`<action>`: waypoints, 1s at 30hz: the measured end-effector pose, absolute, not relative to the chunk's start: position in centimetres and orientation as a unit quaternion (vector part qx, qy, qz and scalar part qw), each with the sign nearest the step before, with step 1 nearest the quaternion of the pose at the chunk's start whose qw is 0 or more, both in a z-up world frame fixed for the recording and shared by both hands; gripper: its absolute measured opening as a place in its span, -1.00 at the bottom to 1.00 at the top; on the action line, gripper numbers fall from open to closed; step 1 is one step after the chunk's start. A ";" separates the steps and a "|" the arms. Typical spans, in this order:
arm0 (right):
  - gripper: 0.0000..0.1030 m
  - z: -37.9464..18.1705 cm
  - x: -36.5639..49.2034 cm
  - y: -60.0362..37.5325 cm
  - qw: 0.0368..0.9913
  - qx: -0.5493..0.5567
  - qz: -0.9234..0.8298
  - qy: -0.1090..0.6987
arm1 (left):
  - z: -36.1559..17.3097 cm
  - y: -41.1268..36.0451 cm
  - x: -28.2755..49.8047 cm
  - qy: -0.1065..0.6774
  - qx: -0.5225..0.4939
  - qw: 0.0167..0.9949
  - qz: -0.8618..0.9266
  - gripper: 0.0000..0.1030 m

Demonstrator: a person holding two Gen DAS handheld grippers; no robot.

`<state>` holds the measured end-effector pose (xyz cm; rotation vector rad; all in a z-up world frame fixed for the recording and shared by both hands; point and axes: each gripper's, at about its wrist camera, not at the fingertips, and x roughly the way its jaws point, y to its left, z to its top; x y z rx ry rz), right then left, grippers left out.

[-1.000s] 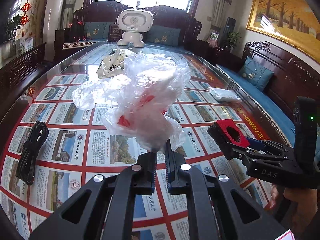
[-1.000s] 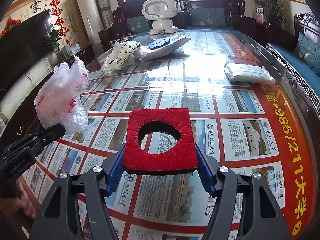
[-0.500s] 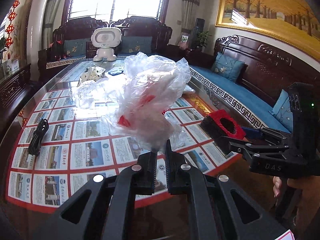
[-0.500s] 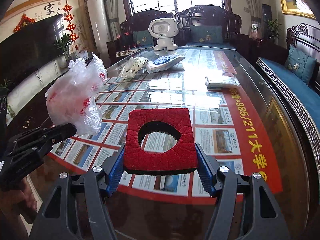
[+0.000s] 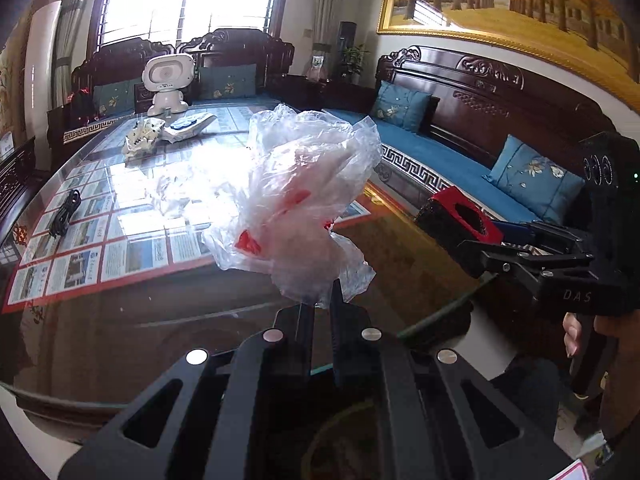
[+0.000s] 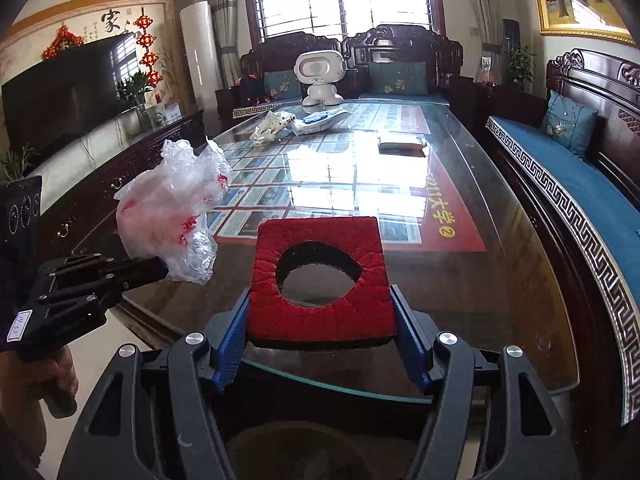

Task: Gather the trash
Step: 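Lift the plastic bag and foam square off the table toward the bucket with both tools, then open the right tool over the bucket while the left tool releases the plastic bag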

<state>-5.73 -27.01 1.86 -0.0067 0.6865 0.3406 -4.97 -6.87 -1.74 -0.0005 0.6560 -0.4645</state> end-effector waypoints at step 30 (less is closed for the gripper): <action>0.58 -8.1 -20.1 -26.1 0.902 -0.034 0.144 0.406 | -10.9 -9.1 -18.4 0.387 0.040 0.873 -0.294 -0.84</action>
